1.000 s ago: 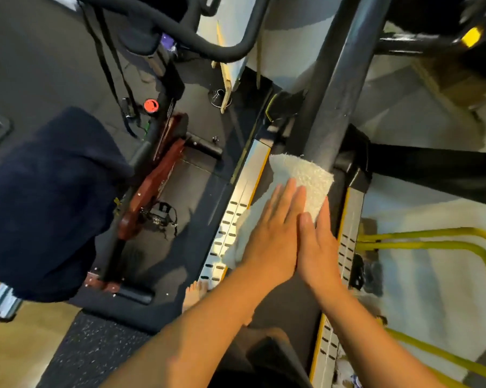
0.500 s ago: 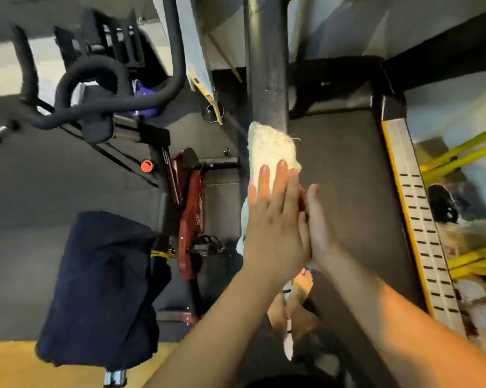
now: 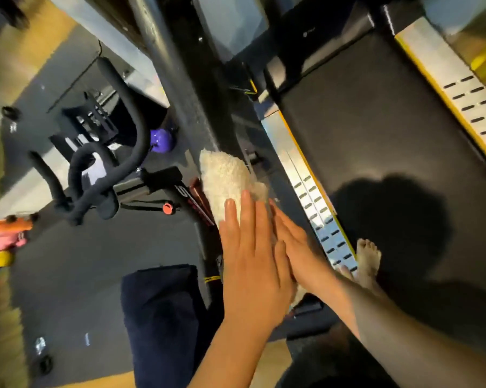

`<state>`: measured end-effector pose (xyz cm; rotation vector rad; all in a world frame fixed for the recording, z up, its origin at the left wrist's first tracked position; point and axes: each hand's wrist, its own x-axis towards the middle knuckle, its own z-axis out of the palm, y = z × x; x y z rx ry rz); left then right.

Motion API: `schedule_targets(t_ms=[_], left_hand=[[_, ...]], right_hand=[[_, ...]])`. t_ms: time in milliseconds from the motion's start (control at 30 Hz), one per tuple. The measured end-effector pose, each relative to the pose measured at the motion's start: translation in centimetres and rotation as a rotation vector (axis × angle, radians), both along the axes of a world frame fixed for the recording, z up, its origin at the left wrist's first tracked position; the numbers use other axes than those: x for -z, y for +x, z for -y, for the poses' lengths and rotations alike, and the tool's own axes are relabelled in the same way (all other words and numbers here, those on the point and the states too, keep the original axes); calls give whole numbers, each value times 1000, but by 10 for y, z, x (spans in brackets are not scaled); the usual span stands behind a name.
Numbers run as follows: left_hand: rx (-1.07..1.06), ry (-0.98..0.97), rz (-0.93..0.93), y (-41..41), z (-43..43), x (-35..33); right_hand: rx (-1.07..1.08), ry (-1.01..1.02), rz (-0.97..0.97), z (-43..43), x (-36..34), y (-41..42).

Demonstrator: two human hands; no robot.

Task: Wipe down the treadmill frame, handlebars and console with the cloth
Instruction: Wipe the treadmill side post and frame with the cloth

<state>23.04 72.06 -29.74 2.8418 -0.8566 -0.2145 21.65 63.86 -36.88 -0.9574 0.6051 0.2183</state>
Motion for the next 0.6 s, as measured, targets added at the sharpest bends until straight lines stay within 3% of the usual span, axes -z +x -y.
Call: schedule_targets(t_ms=[367, 433, 500, 600], left_hand=[[-54, 68, 16, 24, 15, -3], [-62, 44, -4, 15, 11, -4], [-70, 54, -9, 11, 11, -3], [-66, 106, -1, 22, 17, -2]], right_hand=[[-29, 81, 63, 15, -3, 32], [-4, 15, 18, 9, -4, 12], [-82, -43, 98, 9, -9, 0], [-119, -49, 66, 15, -1, 23]])
